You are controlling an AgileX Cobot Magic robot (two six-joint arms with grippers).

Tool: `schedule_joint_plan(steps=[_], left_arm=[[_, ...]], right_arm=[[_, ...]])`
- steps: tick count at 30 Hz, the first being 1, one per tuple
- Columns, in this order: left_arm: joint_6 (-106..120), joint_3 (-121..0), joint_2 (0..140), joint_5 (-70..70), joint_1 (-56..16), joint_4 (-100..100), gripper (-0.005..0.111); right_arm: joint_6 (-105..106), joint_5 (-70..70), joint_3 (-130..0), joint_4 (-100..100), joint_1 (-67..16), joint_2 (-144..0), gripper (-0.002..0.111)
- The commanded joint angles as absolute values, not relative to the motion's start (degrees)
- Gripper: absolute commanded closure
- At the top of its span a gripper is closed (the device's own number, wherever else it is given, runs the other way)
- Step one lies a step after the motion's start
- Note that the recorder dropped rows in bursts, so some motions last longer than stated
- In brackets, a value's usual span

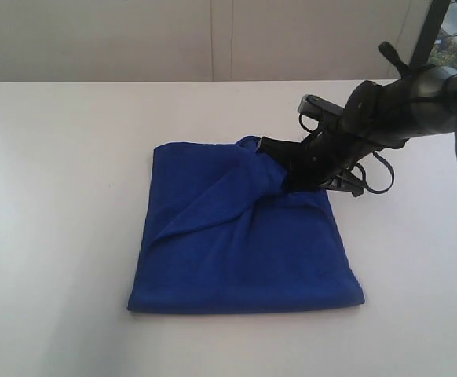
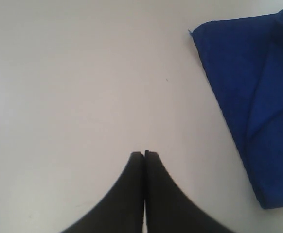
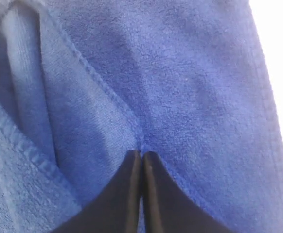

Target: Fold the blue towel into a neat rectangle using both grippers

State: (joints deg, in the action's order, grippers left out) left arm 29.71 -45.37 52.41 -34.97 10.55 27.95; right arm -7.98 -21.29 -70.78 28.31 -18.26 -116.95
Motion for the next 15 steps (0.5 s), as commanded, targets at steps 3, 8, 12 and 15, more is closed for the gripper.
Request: schedule_joint_plan(steps=[3,8,12,15], left_arm=[[29.9,-45.1,52.0,-35.6,10.7,28.5,0.107],[29.9,-45.1,52.0,-35.6,10.7,28.5,0.107],[29.9,-45.1,52.0,-35.6,10.7,28.5,0.107],[29.9,-45.1,52.0,-35.6,10.7,28.5,0.107]], right_arm=[[-7.3,-20.1,-70.8,26.4,-18.3,-115.2,0.108],[-7.3,-19.7,-70.8,18.2,-18.3,-110.4,0.108],[-7.3,-22.3,-70.8,10.1,-18.3,-108.2,0.108],[-7.3,-24.8,-70.8,9.4,-18.3,-108.0,0.108]])
